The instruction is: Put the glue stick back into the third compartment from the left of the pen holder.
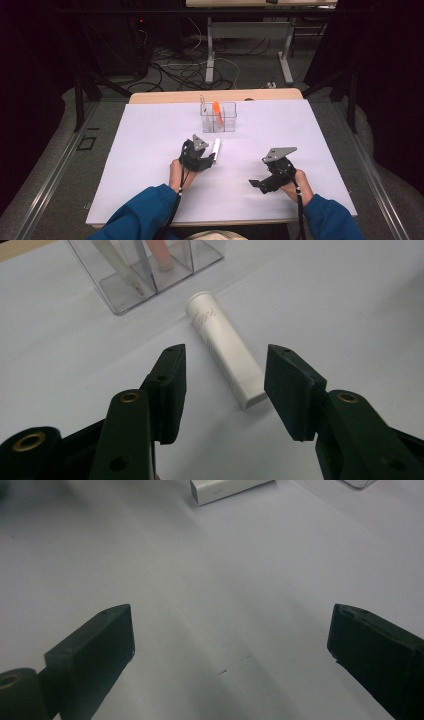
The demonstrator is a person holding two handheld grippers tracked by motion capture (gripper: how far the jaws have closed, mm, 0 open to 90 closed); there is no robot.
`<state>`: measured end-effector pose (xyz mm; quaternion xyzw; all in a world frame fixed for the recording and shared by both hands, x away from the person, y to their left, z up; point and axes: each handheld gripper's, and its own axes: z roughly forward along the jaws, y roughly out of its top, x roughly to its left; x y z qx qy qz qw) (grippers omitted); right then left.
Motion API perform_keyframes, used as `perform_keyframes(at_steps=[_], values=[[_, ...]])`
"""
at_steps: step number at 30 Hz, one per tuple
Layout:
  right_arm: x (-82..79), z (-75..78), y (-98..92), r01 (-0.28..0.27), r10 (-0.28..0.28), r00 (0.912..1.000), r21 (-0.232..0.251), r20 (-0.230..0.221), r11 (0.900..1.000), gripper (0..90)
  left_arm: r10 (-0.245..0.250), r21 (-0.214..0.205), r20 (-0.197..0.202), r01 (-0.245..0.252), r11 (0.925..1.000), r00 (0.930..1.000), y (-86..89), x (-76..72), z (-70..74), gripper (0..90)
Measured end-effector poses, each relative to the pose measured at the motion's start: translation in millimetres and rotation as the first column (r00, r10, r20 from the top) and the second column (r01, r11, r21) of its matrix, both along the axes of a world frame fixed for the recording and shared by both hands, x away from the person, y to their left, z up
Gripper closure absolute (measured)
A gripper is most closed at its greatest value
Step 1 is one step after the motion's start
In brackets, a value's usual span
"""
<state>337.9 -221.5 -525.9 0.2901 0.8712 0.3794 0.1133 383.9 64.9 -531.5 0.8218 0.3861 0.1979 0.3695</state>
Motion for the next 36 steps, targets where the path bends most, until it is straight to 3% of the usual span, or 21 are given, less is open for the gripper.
perform_keyframes(at_steps=[5, 6, 8, 11, 15, 18, 34, 36], values=[[0.1, 0.5, -1.0, -0.003, 0.002, 1.0, -0.004, -0.004, 1.0, 4.2, 0.022, -0.025, -0.015, -0.022, 0.9995, 0.9997, -9.8, 14.1, 0.4, 49.4], [0.3, 0.4, -1.1, -0.004, 0.004, 1.0, -0.003, -0.004, 1.0, 4.1, 0.012, -0.017, -0.032, -0.013, 0.9998, 0.9994, -11.0, 17.0, 1.3, 49.4], [0.4, -0.2, -0.9, 0.0, 0.0, 1.0, 0.005, 0.0, 1.0, 4.2, 0.026, -0.016, -0.027, -0.027, 0.9995, 0.9993, -15.9, 22.3, 0.1, 49.6], [0.4, -0.2, -1.1, 0.002, -0.002, 1.0, 0.005, -0.001, 1.0, 4.1, 0.045, -0.007, -0.036, -0.045, 0.9989, 0.9983, -21.7, 31.6, -3.8, 50.8], [0.4, -0.1, -1.5, 0.005, -0.005, 1.0, 0.006, -0.003, 1.0, 4.1, 0.082, -0.024, -0.048, -0.084, 0.9962, 0.9955, -26.6, 38.9, -12.7, 54.2], [0.5, -0.3, -1.4, 0.004, -0.004, 1.0, 0.005, -0.003, 1.0, 4.2, 0.081, -0.013, -0.067, -0.083, 0.9965, 0.9944, -27.5, 43.9, -17.7, 56.1], [0.5, -0.1, -1.6, 0.005, -0.005, 1.0, 0.005, -0.004, 1.0, 4.2, 0.088, -0.008, -0.108, -0.089, 0.996, 0.9902, -35.6, 50.8, -29.6, 59.3], [0.7, -0.3, -1.5, 0.002, -0.002, 1.0, 0.007, -0.004, 1.0, 4.2, 0.093, 0.004, -0.095, -0.093, 0.9957, 0.9911, -36.4, 49.3, -30.4, 62.8]])
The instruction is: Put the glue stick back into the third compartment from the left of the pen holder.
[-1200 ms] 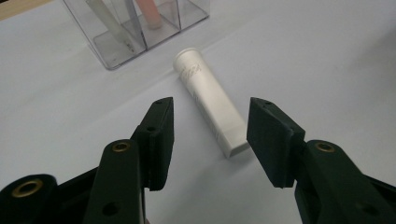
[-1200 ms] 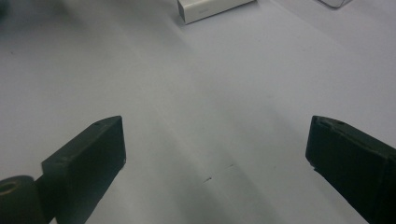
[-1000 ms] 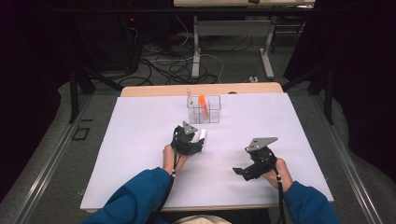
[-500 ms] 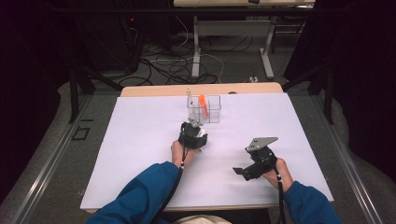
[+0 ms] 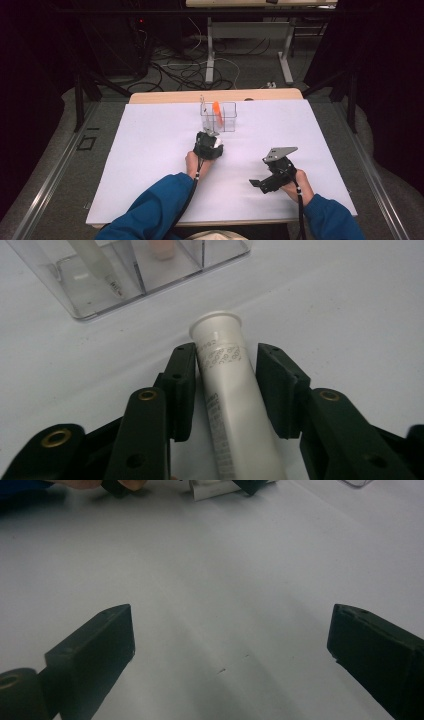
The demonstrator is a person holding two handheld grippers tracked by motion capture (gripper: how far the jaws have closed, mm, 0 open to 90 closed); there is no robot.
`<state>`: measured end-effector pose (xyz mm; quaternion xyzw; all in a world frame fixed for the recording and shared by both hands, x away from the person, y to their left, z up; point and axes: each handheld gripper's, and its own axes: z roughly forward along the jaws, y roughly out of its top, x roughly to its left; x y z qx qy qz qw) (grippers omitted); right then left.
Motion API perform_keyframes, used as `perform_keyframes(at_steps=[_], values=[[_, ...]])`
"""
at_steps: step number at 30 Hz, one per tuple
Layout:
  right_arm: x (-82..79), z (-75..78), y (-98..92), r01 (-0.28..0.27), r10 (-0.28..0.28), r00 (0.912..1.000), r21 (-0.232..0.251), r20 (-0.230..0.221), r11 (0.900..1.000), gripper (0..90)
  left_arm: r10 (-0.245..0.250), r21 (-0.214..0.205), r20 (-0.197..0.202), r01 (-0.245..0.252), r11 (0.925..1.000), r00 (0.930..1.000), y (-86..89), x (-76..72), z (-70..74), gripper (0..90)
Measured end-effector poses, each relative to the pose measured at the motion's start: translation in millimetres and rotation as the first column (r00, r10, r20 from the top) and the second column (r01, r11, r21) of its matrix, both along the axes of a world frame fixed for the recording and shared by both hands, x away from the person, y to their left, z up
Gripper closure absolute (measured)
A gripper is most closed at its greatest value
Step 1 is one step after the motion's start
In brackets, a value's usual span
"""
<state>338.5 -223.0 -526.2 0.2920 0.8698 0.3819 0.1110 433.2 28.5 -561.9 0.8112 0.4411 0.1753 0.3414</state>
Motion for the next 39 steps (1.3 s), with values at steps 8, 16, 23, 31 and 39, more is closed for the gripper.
perform_keyframes(at_steps=[8, 16, 23, 31, 39], values=[[-0.1, 0.2, 0.1, 0.003, -0.003, 1.0, -0.001, -0.001, 1.0, 4.2, -0.001, -0.028, -0.004, 0.001, 0.9996, 1.0, 4.2, 1.4, -0.3, 66.4], [-0.2, 1.0, -0.9, 0.005, -0.005, 1.0, 0.0, 0.001, 1.0, 4.3, -0.038, -0.078, 0.031, 0.04, 0.9961, 0.9988, 7.7, -2.0, 7.0, 66.4], [-0.4, 1.4, -1.0, 0.005, -0.005, 1.0, -0.001, 0.004, 1.0, 4.3, -0.062, -0.133, 0.084, 0.073, 0.9884, 0.9945, 15.7, -6.9, 19.1, 66.4], [-0.5, 2.1, -1.5, 0.002, -0.002, 1.0, -0.003, -0.001, 1.0, 4.3, -0.081, -0.186, 0.127, 0.104, 0.9771, 0.9886, 25.5, -9.7, 28.8, 66.5], [-0.9, 2.4, -1.8, 0.002, -0.002, 1.0, 0.0, -0.004, 1.0, 4.3, -0.08, -0.223, 0.181, 0.12, 0.9675, 0.9803, 32.6, -9.9, 37.3, 66.5]])
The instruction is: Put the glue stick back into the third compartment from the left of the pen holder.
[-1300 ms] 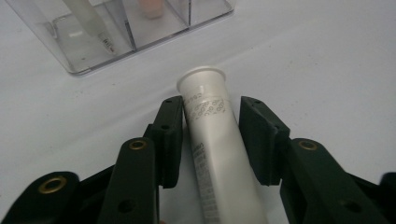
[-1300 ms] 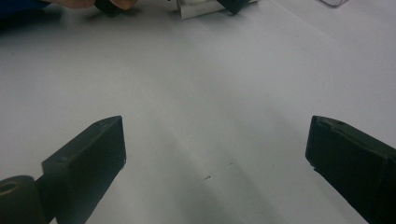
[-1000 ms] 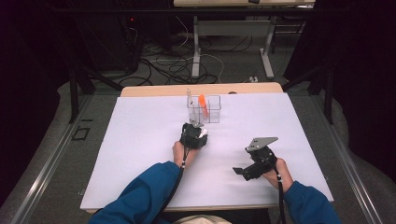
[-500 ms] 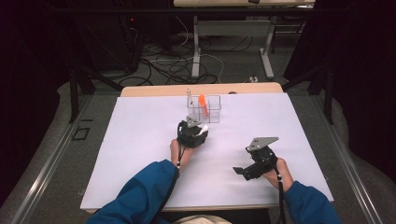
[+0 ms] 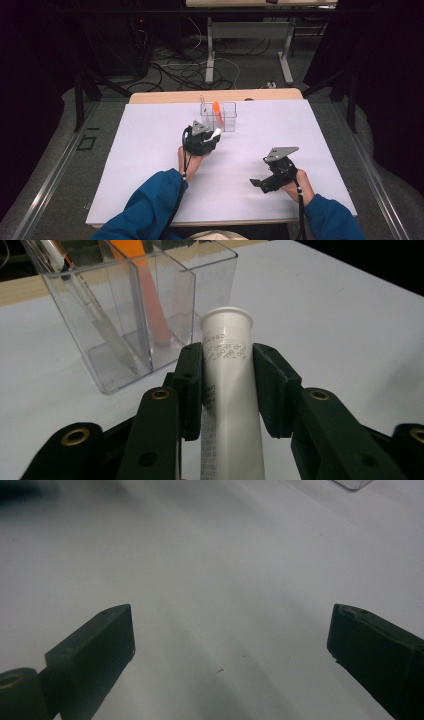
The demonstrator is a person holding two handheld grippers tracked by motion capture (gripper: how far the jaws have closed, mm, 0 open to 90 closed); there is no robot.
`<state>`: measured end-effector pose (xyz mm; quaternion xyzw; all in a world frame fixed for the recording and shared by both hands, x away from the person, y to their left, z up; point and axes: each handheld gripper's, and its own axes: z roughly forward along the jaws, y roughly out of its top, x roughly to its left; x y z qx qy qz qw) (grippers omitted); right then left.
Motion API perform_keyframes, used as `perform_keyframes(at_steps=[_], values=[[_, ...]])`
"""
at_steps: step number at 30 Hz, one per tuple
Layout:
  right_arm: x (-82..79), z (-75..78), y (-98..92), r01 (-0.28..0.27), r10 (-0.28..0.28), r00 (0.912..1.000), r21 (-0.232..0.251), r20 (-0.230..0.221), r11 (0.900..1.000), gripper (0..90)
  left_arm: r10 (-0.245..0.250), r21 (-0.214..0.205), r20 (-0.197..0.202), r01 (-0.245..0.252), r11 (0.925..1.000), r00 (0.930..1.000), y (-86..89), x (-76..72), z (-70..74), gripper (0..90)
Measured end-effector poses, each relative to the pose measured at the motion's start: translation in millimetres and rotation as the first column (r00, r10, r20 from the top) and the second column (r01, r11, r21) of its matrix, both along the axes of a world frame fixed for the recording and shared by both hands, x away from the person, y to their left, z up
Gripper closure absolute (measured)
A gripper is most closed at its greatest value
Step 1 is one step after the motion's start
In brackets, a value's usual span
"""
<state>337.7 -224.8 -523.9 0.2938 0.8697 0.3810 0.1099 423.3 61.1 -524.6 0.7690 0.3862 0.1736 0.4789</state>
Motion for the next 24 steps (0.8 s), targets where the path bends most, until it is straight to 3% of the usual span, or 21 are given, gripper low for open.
perform_keyframes(at_steps=[24], values=[[0.1, -1.8, 0.9, 0.004, -0.004, 0.9999, 0.012, 0.012, 0.9999, 4.3, -0.028, -0.055, 0.086, 0.033, 0.9979, 0.9959, 0.6, 12.0, 10.0, 66.5]])
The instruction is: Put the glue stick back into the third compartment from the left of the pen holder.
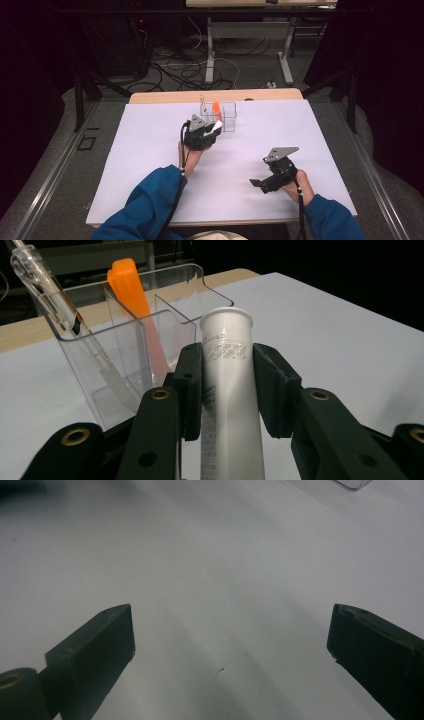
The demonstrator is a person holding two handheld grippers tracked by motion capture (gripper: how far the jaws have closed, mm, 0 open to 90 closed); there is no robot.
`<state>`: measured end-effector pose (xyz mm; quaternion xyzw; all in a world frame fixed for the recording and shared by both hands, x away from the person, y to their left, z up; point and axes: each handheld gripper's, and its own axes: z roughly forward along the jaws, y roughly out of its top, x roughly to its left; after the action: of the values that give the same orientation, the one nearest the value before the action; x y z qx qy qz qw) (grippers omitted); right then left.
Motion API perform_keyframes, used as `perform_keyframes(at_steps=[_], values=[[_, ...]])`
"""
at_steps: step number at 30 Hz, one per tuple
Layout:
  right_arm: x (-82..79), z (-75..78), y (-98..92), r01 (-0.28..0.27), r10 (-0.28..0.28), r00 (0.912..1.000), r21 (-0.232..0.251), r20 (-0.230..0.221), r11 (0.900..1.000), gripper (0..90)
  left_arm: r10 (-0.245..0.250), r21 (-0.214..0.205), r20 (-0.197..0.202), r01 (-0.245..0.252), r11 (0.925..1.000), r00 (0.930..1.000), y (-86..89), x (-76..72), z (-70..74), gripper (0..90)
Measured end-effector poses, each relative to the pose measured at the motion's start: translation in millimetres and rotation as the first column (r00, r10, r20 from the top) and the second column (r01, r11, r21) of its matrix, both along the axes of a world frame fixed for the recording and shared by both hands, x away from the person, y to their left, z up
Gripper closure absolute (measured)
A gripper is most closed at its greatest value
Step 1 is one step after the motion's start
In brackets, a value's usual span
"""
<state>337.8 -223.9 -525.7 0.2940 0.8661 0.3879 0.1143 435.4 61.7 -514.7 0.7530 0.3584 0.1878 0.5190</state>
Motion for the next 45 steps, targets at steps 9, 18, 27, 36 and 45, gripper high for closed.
perform_keyframes(at_steps=[9, 18, 27, 36, 45], values=[[-0.5, 0.5, 0.8, -0.003, 0.003, 1.0, -0.008, -0.008, 1.0, 4.4, -0.02, -0.02, 0.032, 0.02, 0.9996, 0.9993, -4.1, 16.6, 3.5, 66.4], [0.2, -0.3, 1.1, -0.007, 0.007, 0.9999, -0.005, -0.013, 1.0, 4.4, -0.034, -0.048, 0.085, 0.038, 0.9981, 0.9958, -16.6, 38.4, 12.5, 66.4], [0.9, -2.0, 1.1, -0.013, 0.013, 0.9999, 0.009, -0.001, 0.9999, 4.4, -0.051, -0.058, 0.129, 0.059, 0.9966, 0.9904, -37.0, 62.3, 20.5, 66.3], [0.8, -1.4, 0.3, -0.019, 0.019, 0.9998, 0.005, -0.006, 0.9998, 4.4, -0.041, -0.067, 0.138, 0.05, 0.9965, 0.9897, -50.6, 82.3, 20.4, 66.2], [0.9, -1.6, 0.5, -0.015, 0.015, 0.9999, 0.001, -0.004, 0.9999, 4.4, -0.03, -0.071, 0.135, 0.04, 0.9966, 0.9903, -58.6, 92.1, 16.8, 66.3]])
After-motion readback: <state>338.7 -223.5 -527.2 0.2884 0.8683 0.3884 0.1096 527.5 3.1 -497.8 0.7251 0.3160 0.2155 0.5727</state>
